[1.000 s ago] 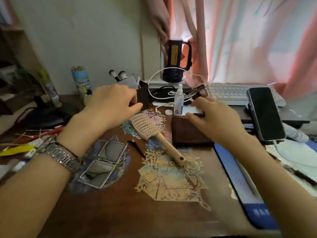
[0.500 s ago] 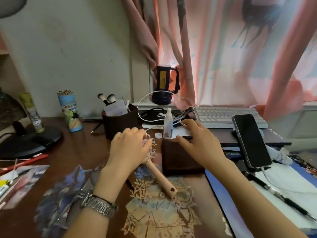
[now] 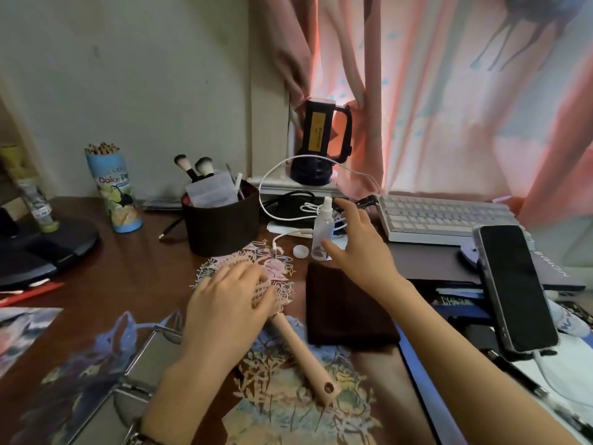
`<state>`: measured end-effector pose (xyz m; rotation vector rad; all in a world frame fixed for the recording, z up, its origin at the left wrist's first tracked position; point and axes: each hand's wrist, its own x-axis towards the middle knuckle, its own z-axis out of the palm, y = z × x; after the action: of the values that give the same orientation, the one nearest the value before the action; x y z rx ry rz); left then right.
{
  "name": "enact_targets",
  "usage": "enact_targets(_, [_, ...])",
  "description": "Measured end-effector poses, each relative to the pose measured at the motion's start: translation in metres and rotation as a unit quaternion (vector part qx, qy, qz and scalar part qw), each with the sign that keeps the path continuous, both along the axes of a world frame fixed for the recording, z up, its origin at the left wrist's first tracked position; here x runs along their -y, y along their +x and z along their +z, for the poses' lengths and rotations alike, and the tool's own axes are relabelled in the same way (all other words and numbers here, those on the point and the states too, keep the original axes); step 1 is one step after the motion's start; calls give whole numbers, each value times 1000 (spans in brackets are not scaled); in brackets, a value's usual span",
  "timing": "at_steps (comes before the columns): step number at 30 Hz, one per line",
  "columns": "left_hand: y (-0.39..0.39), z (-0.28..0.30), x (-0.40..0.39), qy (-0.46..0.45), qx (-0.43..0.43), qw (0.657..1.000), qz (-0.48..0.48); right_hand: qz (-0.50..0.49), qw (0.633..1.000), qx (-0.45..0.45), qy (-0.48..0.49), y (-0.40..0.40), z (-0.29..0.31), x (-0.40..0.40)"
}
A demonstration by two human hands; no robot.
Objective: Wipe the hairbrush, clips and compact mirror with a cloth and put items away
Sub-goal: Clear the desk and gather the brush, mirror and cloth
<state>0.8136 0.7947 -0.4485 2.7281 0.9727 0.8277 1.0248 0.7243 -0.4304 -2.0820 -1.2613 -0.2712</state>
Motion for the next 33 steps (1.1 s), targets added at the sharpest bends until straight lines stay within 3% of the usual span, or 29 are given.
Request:
enact_targets(12, [-1,-3,-10,-52,-22,998,11,-10,1000,2,14,20,-19,-36])
enact_targets(21, [-2,-5,-13,-49,-18,998,18,-19,990,-125,65,21,-28,-62])
enact_targets(27, [-2,-3,-10,-55,-18,998,10,18,993,-107,42,25,-28,-63])
enact_targets(33, [-4,1,-10,-56,-10,998,20,91,989,-70,89,18,-8,-46])
